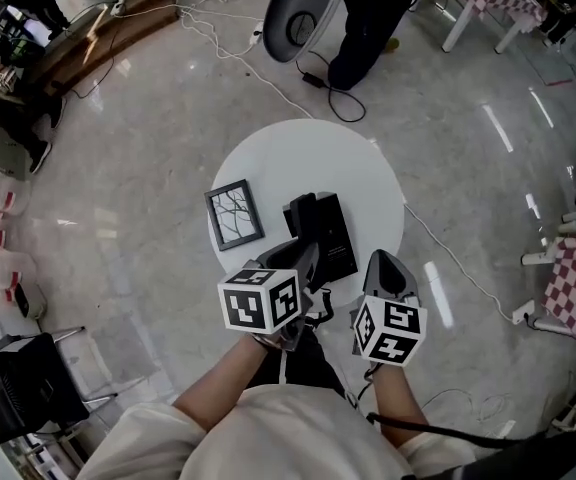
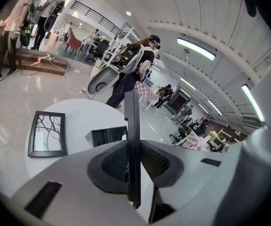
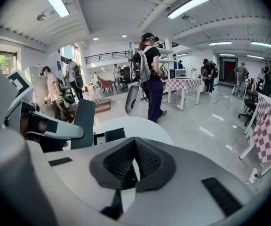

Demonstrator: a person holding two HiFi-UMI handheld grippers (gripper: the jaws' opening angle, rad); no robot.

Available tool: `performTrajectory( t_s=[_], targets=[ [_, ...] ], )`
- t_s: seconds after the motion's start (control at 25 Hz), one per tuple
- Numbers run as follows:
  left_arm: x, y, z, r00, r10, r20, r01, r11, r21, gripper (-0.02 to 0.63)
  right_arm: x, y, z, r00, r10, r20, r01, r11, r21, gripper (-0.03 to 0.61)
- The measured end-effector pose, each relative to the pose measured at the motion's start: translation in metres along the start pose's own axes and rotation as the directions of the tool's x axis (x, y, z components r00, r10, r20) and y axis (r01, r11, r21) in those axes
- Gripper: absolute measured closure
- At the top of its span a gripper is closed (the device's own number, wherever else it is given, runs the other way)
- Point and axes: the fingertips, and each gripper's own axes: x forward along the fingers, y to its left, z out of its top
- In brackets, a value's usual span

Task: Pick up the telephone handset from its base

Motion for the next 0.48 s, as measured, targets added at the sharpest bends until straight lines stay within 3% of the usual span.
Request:
performTrajectory(
  t_s=[0.48],
  targets=[
    [-0.025, -0.03, 0.068, 0.988, -0.061, 0.142, 0.053, 0.997, 0.056, 0.529, -0.009, 0.004, 0.064, 0.992, 0.014, 0.124, -0.011, 1.0, -0.026, 0.554]
  ],
)
